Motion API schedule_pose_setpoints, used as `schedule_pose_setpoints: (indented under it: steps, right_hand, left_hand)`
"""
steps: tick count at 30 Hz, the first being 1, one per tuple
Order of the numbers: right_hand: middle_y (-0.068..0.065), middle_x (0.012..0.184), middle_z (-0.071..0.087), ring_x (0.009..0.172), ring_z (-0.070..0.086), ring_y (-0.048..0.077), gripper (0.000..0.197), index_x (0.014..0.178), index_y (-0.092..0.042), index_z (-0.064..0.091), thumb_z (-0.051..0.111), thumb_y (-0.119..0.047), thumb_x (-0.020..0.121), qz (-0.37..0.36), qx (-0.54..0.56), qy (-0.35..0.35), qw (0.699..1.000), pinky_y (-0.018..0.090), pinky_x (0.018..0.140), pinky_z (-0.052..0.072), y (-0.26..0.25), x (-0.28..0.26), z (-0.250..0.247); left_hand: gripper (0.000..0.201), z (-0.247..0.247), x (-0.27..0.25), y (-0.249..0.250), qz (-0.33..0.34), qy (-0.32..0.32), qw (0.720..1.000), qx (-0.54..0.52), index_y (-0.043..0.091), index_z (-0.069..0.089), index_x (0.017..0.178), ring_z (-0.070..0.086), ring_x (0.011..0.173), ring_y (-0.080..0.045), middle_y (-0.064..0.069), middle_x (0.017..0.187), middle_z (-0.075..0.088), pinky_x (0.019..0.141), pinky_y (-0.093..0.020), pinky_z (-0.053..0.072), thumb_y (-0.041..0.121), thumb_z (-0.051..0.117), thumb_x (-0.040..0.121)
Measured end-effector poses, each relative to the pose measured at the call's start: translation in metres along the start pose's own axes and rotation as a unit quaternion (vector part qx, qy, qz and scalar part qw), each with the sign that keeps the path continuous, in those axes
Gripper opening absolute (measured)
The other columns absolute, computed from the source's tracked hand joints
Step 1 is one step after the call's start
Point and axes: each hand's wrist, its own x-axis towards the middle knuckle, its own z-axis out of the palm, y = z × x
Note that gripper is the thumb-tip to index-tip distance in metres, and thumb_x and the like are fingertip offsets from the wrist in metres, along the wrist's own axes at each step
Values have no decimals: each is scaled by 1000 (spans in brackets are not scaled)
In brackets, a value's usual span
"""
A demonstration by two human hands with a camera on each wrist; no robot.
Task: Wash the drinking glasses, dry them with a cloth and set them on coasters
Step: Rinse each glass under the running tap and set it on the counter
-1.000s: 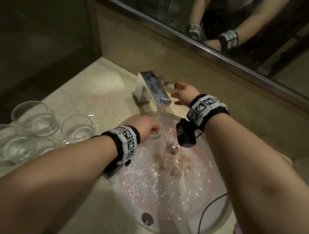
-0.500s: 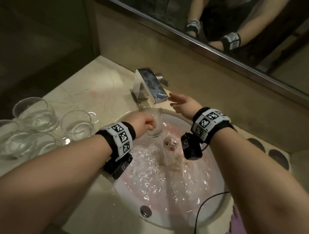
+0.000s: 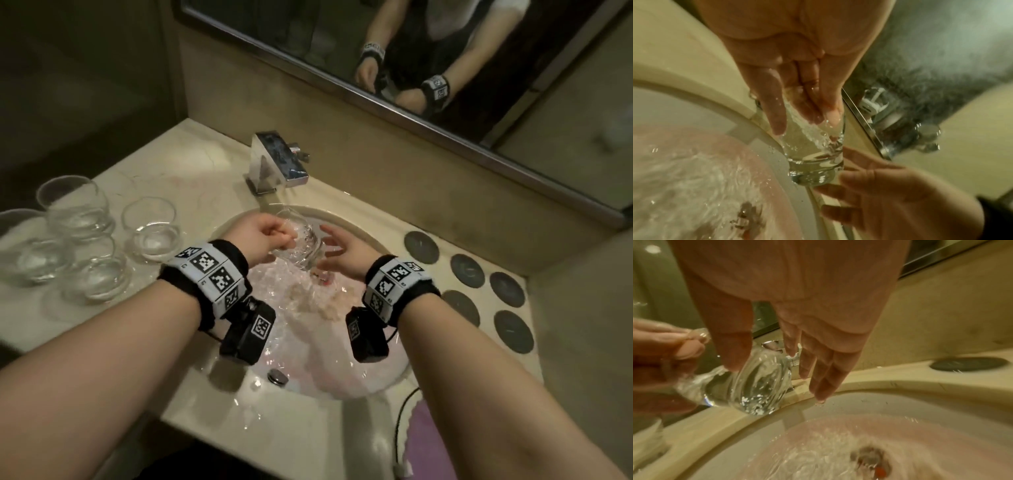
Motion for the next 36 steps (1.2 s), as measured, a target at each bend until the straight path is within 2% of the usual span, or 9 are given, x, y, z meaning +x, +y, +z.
schedule_pose_setpoints:
  steps: [4, 8, 12, 15, 19, 24, 28, 32, 36]
  right_hand:
    - [1, 141, 42, 109, 56, 19, 80, 146, -29, 27, 71, -20, 80, 21, 128, 41, 991, 39, 94, 49, 11, -18, 21]
    - [3, 121, 60, 89, 65, 17, 40, 131, -27, 47, 55, -32, 92, 59, 363, 59, 928, 32, 78, 54, 13, -34, 45]
    - [9, 113, 63, 85, 67, 24, 43, 131, -19, 47, 52, -39, 93, 48, 432, 78, 897, 29, 66, 56, 11, -43, 63]
    - [9, 105, 66, 75, 67, 25, 47, 131, -13, 44, 60, -28, 89, 63, 418, 130, 897, 23, 58, 53, 4, -44, 68]
    - [9, 104, 64, 73, 67, 26, 51, 130, -15, 41, 66, -22, 86, 76, 323, 183, 925, 25, 58, 51, -9, -47, 67]
    - [0, 121, 56, 100, 62, 22, 61, 130, -27, 43, 74, -29, 77, 42, 82, 266, 960, 40, 87, 52, -22, -59, 65]
    - [0, 136, 44, 119, 48, 19, 59, 132, -29, 43, 71, -22, 80, -5, -113, 275, 955, 35, 98, 42, -24, -76, 69]
    - [-2, 139, 40, 118, 49, 18, 62, 133, -29, 40, 70, -17, 81, -21, -167, 242, 956, 29, 90, 42, -17, -86, 72]
    - [-2, 138, 44, 115, 49, 13, 57, 130, -29, 41, 70, -19, 81, -16, -83, 261, 962, 28, 94, 42, -18, -99, 67]
  left_hand:
    - [15, -5, -19, 0, -66, -23, 990, -120, 15, 60, 89, 61, 84, -11, -1, 86, 64, 81, -35, 54, 4, 52, 92]
    - [15, -10, -28, -6, -101, -73, 974, -190, 12, 60, 95, 62, 82, -11, -2, 88, 64, 73, -35, 57, 2, 49, 93]
    - [17, -13, -33, -12, -126, -116, 948, -268, 12, 61, 91, 62, 83, -13, -2, 84, 64, 72, -37, 57, 1, 48, 93]
    - [16, -12, -38, -19, -127, -115, 944, -283, 12, 61, 91, 61, 87, -13, -2, 87, 63, 72, -37, 57, 3, 48, 94]
    - [15, -14, -39, -28, -113, -87, 970, -195, 12, 59, 107, 60, 99, -14, 0, 92, 65, 81, -33, 55, 12, 52, 94]
    - [25, -24, -45, -38, -131, -75, 971, -186, 16, 55, 119, 57, 112, -18, -3, 116, 62, 88, -38, 52, 20, 54, 94]
    - [27, -23, -56, -46, -101, -48, 982, -152, 20, 55, 120, 58, 108, -15, -1, 122, 59, 85, -34, 53, 21, 55, 93]
    - [34, -19, -65, -55, -73, -39, 990, -117, 17, 53, 126, 57, 110, -17, -1, 118, 57, 86, -33, 52, 21, 55, 93]
    - [34, -19, -68, -60, -57, -26, 994, -92, 18, 53, 125, 57, 111, -20, 1, 115, 56, 84, -34, 52, 22, 56, 92]
